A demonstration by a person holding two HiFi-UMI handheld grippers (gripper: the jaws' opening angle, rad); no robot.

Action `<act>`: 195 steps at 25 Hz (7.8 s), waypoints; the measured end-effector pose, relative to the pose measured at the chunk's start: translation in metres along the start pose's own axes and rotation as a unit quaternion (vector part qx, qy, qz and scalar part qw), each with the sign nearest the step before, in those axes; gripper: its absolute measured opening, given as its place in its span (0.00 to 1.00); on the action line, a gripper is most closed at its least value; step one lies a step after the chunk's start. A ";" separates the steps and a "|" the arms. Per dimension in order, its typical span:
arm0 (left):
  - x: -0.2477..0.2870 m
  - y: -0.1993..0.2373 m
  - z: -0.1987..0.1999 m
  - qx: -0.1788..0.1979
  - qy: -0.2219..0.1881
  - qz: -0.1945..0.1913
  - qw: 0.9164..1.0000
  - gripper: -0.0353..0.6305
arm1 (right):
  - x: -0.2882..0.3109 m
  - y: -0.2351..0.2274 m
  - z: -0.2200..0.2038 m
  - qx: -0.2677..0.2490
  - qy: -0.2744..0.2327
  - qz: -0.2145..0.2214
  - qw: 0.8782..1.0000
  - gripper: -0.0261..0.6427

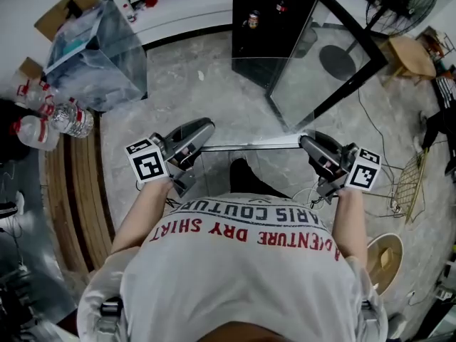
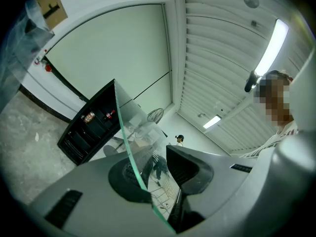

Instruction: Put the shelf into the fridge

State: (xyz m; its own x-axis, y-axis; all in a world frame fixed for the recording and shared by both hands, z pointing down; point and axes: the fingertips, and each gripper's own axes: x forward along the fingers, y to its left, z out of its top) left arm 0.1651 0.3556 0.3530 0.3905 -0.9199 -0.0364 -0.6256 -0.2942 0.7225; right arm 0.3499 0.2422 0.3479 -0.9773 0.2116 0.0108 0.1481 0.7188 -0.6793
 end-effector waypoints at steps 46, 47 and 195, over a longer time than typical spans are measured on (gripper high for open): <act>0.227 0.282 0.208 -0.016 0.138 -0.018 0.990 0.25 | 0.141 -0.271 0.184 0.079 -0.100 -0.124 0.984 0.18; 0.231 0.289 0.214 -0.018 0.144 -0.024 0.989 0.25 | 0.146 -0.276 0.187 0.081 -0.106 -0.131 0.982 0.18; 0.367 0.412 0.268 0.003 0.311 -0.183 0.933 0.40 | 0.273 -0.436 0.268 0.128 -0.304 -0.255 0.909 0.12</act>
State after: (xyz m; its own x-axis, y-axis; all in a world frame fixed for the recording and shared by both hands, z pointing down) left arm -0.1304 -0.1729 0.4523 0.8932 -0.4307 0.1289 -0.3770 -0.5615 0.7366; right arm -0.0216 -0.1910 0.4501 -0.8232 -0.5675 0.0178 -0.3124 0.4266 -0.8488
